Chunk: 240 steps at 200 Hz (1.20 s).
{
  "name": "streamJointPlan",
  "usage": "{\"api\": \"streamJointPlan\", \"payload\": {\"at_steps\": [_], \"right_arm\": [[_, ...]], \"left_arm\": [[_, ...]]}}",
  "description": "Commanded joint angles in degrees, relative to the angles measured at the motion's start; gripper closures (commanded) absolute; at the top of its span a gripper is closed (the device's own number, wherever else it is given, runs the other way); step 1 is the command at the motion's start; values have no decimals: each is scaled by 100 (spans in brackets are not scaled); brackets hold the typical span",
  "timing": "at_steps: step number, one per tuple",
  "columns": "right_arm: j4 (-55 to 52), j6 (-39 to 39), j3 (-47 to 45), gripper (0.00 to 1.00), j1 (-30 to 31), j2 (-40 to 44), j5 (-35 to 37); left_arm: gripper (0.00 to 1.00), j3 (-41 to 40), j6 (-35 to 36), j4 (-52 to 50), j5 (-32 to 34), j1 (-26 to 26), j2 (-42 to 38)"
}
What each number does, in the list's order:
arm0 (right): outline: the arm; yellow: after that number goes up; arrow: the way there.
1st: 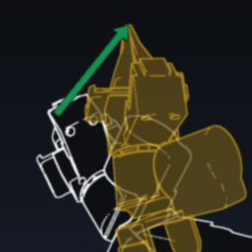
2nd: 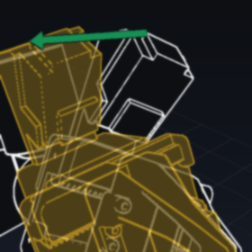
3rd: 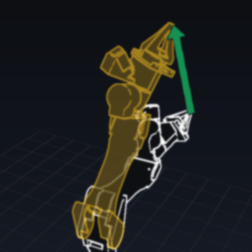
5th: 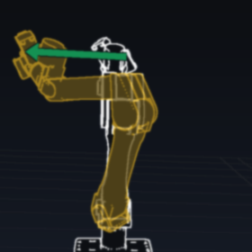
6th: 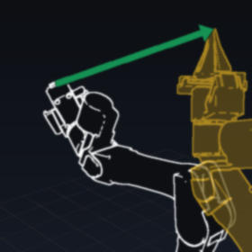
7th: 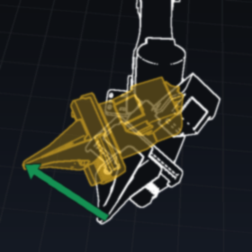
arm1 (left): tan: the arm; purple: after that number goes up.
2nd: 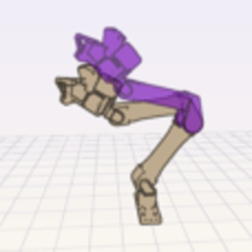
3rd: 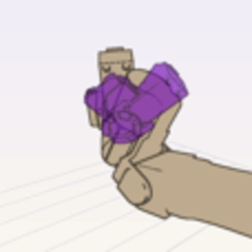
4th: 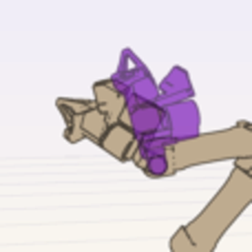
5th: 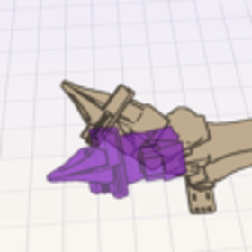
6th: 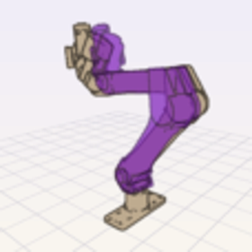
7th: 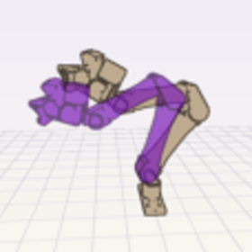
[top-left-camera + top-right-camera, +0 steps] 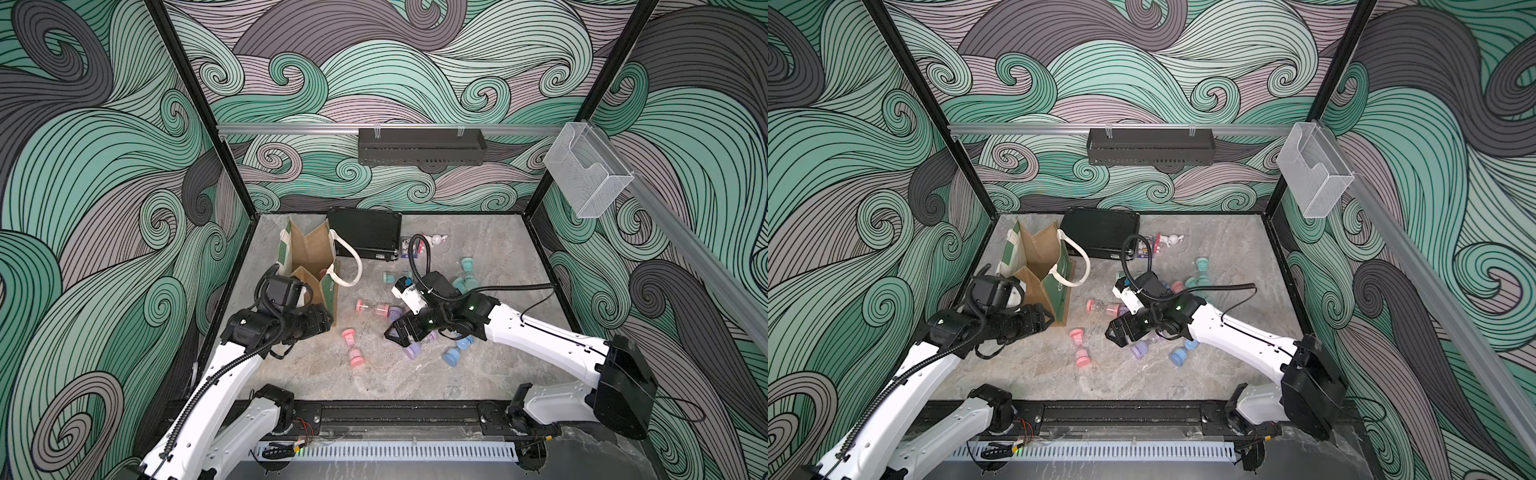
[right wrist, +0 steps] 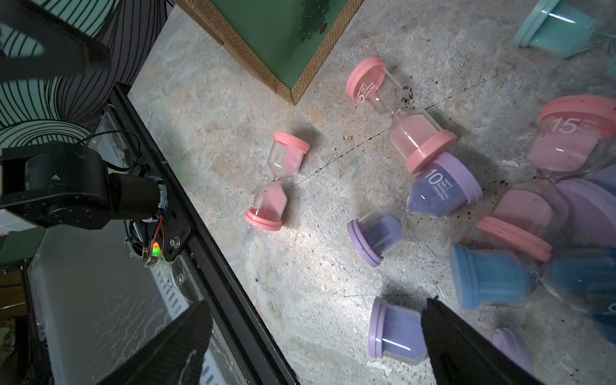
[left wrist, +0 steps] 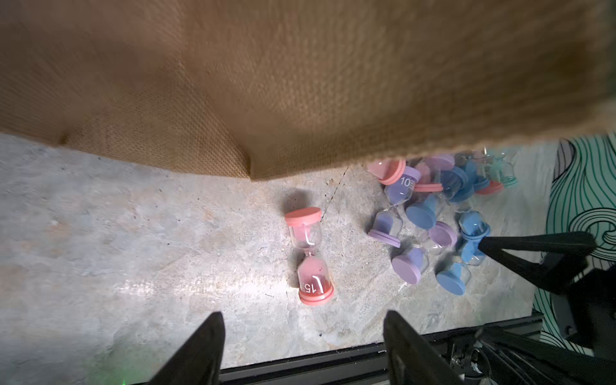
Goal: Put the hourglass into the canvas bag
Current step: Pick up the hourglass from the center of the board.
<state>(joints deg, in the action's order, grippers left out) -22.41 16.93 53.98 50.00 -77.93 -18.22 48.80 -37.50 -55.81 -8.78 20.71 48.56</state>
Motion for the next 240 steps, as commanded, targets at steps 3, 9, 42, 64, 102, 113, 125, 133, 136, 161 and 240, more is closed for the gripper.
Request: {"api": "streamJointPlan", "payload": {"at_steps": [3, 9, 42, 64, 102, 113, 125, 133, 136, 161, 240], "right_arm": [[516, 59, -197, 0, -55, 15, -273], [548, 86, -241, 0, -75, 6, -297], [679, 122, -394, 0, -128, -47, -376], [755, 179, -456, 0, -174, -38, -432], [763, 179, -494, 0, -273, -23, -457], [788, 162, -510, 0, -287, 12, -472], [840, 144, -551, 0, -304, 32, -438], [833, 135, -552, 0, -328, 15, -439], [823, 135, -539, 0, -339, 7, -437], [780, 128, -516, 0, -393, -38, -516], [892, 215, -562, 0, -436, -73, -548]], "left_arm": [[27, -385, -855, 833, 487, 610, 296], [27, -471, -941, 1019, 583, 772, 431], [27, -515, -1145, 1560, 1222, 1470, 1479], [28, -505, -1205, 1843, 1350, 1606, 2100], [31, -451, -1331, 2037, 1610, 1799, 2739], [32, -480, -1363, 2077, 1706, 1827, 2785], [32, -609, -1403, 2326, 1633, 1832, 2830], [34, -626, -1461, 2368, 1586, 1836, 2882], [34, -632, -1489, 2385, 1567, 1844, 2908], [38, -623, -1532, 2390, 1550, 1922, 3103], [54, -693, -1726, 2484, 1684, 2121, 3642]]}}
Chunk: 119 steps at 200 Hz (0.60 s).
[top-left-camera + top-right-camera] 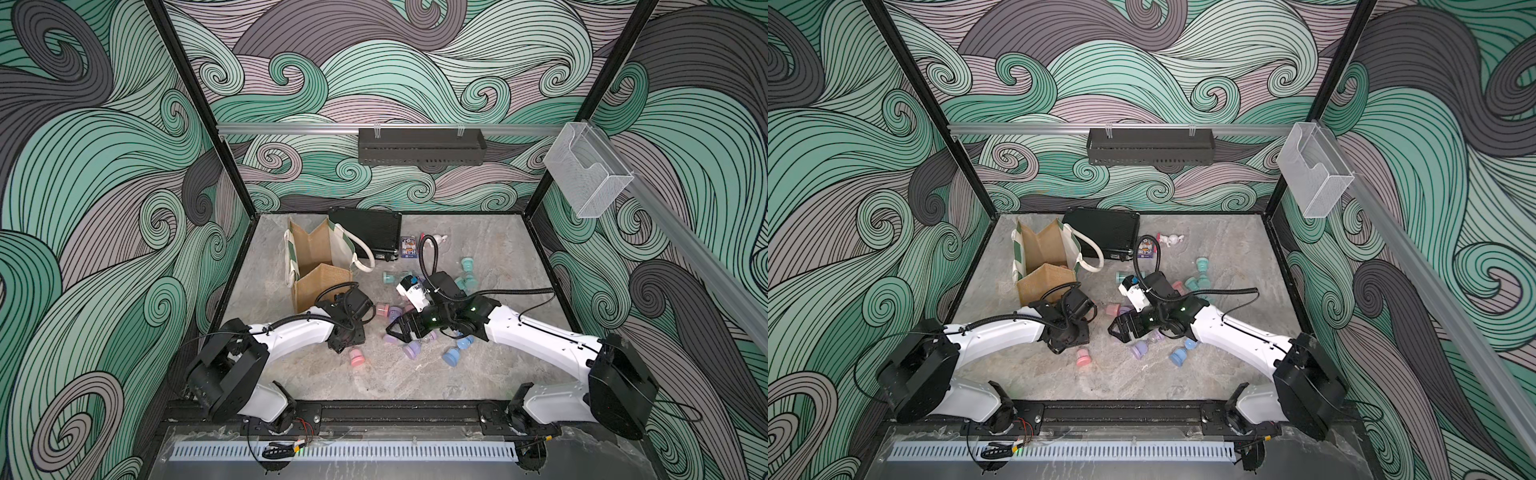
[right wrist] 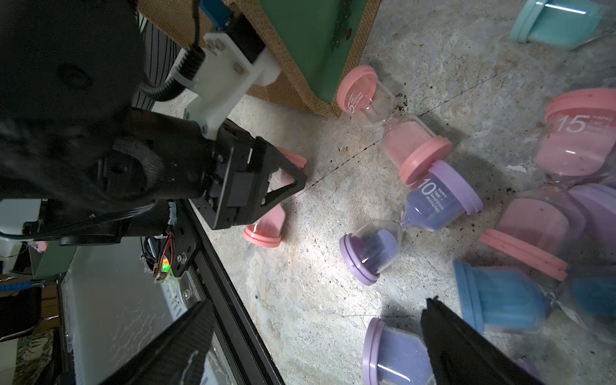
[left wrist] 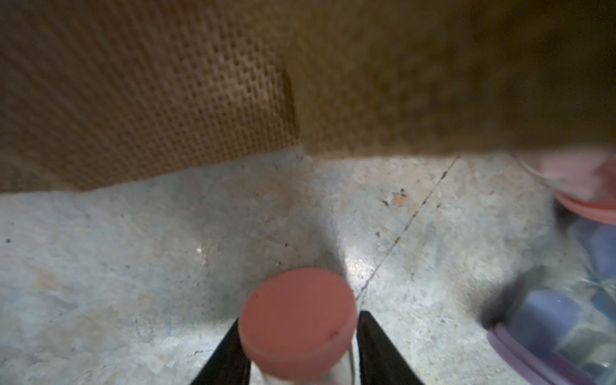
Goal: Put the hourglass into the canvas bag
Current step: Pick up the hourglass from the center of the board.
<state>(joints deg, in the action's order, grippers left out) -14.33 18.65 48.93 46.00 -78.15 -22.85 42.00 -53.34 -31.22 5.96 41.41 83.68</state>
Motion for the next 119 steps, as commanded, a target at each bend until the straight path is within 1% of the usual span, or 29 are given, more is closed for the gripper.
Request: {"api": "streamJointPlan", "payload": {"at_steps": [1, 14, 28, 55, 73, 79, 119], "right_arm": [[81, 42, -58, 0, -37, -51, -86], [115, 46, -70, 0, -38, -47, -63], [80, 51, -35, 1, -47, -51, -62], [78, 30, -21, 0, -47, -25, -62], [35, 26, 50, 0, -47, -16, -62], [35, 22, 63, 0, -47, -12, -87], [-71, -33, 245, 0, -47, 1, -78]], "left_arm": [[54, -15, -141, 27, 221, 52, 135], [56, -18, -165, 3, 301, 52, 182], [61, -15, -185, -11, 336, 52, 176], [69, -36, -194, -36, 327, 80, 13], [74, -49, -172, -116, 335, 94, -176], [75, -62, -170, -139, 349, 104, -430], [81, -12, -30, -567, 498, 108, -1100]]}}
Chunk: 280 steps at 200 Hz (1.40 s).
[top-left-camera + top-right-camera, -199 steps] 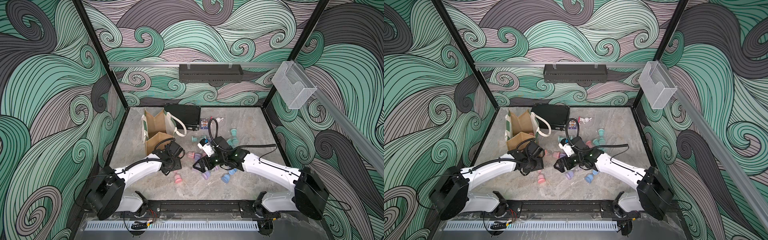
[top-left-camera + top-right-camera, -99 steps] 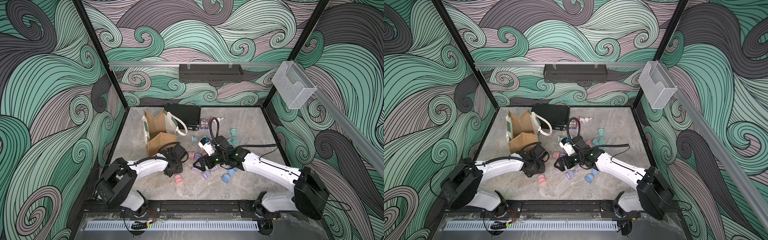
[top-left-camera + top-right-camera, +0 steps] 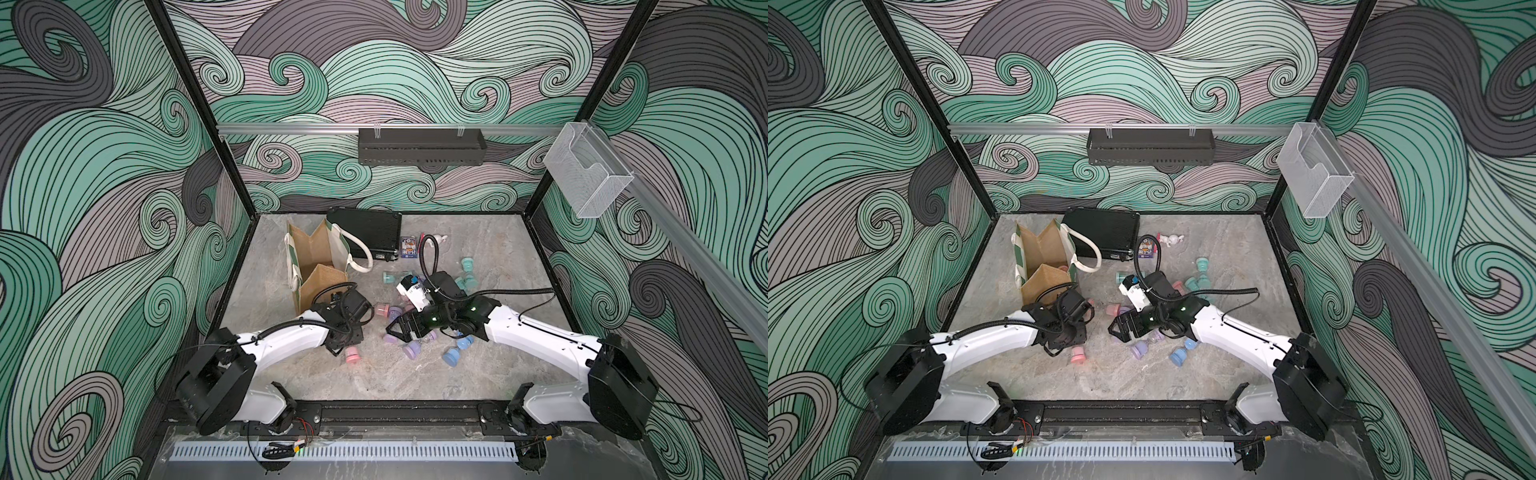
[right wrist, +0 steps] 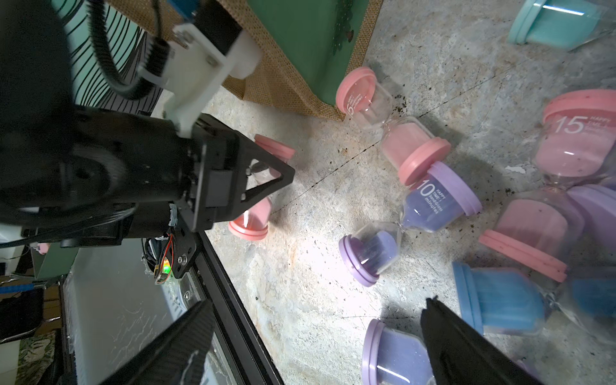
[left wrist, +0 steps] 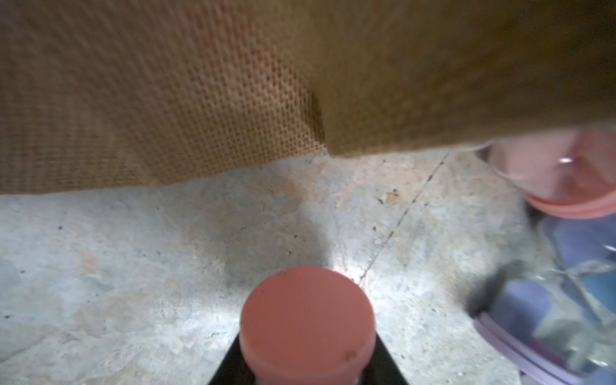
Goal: Put the hourglass into the canvas bag
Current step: Pick up the hourglass from the center of the board, then place the hourglass in the canvas bag.
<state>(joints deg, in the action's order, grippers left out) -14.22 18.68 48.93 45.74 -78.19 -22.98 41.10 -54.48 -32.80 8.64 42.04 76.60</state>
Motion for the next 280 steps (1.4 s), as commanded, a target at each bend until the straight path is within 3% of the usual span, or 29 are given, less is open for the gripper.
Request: {"api": "streamJointPlan", "payload": {"at_steps": [1, 83, 147, 176, 218, 239, 280], "right_arm": [[-82, -42, 251, 0, -25, 6, -70], [-330, -179, 656, 0, -30, 249, -52], [-508, -155, 1035, 0, -30, 498, -115], [-599, -95, 1273, 1, -30, 540, -121], [-573, 19, 1684, 0, -30, 362, -144], [-556, 135, 1987, 1, -30, 140, -135], [-413, 190, 2322, 0, -30, -175, -161]], "left_arm": [[81, 80, 94, -420, 227, 47, -409], [87, 716, 825, -1690, 173, 44, -1783], [89, 1973, 1698, -2333, 789, 41, -2582], [89, 3140, 2263, -2625, 1245, 31, -2264], [89, 4737, 3156, -2551, 1813, -101, -1173], [89, 5149, 3475, -2237, 1868, -463, -654], [94, 5339, 3599, -1474, 1202, -1603, 240]]}}
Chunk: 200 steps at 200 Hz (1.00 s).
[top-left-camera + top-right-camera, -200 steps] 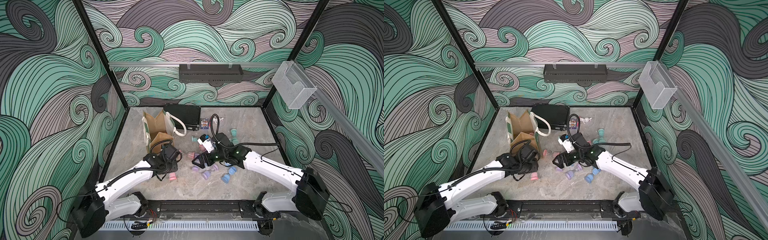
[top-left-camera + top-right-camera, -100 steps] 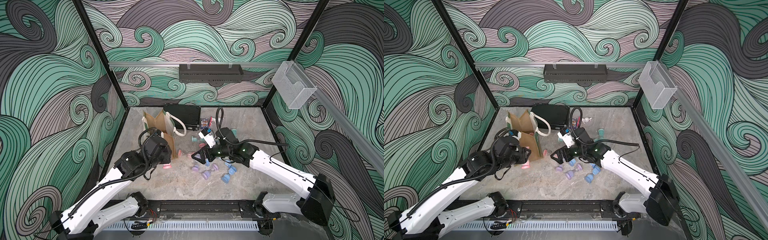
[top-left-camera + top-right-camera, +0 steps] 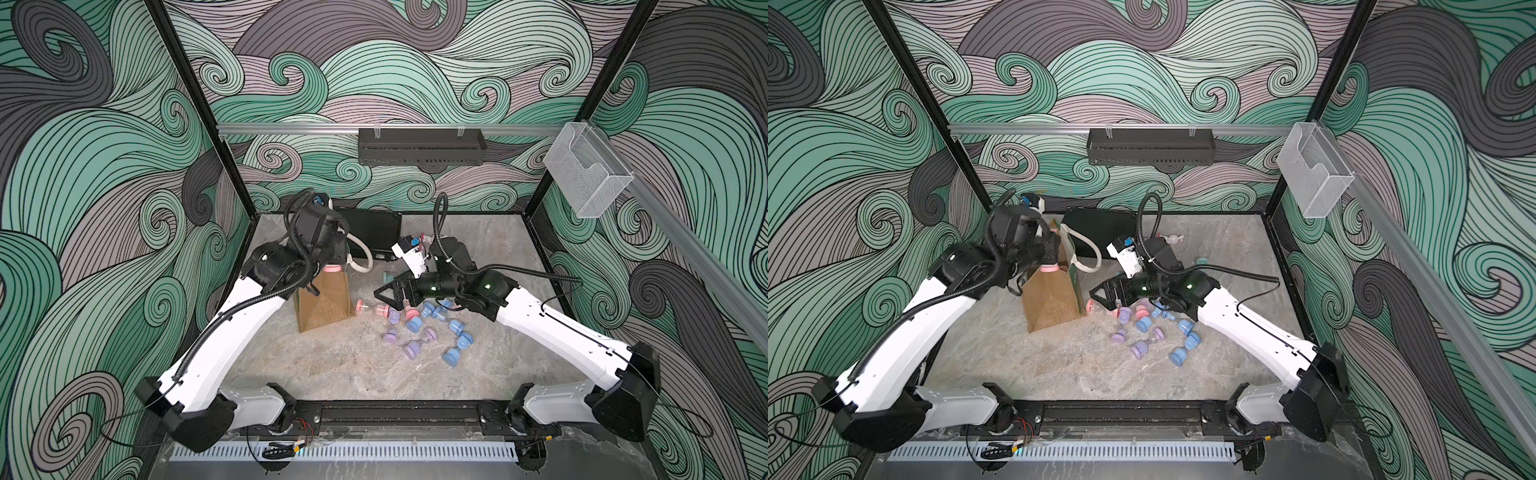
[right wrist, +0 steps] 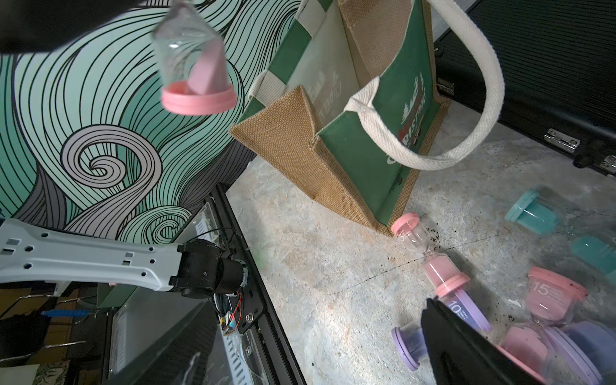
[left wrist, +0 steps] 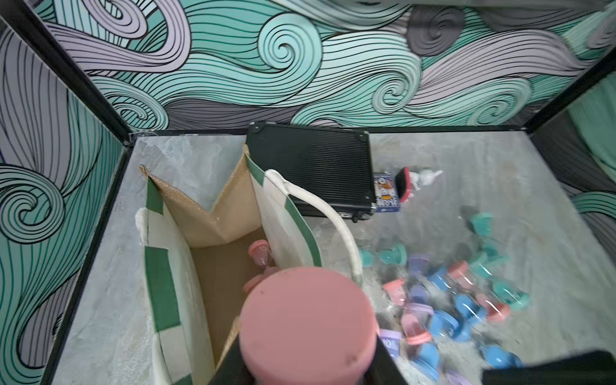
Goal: Put the hourglass into the canvas bag
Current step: Place the hourglass in the canvas bag.
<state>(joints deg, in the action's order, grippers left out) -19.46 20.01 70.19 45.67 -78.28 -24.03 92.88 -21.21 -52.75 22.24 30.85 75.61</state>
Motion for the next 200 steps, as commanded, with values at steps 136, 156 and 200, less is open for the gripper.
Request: {"api": "streamJointPlan", "payload": {"at_steps": [136, 156, 200], "right_arm": [[555, 169, -71, 0, -270, -459, -65], [617, 178, -141, 0, -313, -441, -27], [690, 185, -216, 1, -339, -495, -12]], "left_arm": [[100, -784, 605, 2368, -876, -1729, 2132], [100, -802, 796, 2390, -974, -1765, 2373], [100, -789, 655, 2184, -959, -1794, 2987]]}}
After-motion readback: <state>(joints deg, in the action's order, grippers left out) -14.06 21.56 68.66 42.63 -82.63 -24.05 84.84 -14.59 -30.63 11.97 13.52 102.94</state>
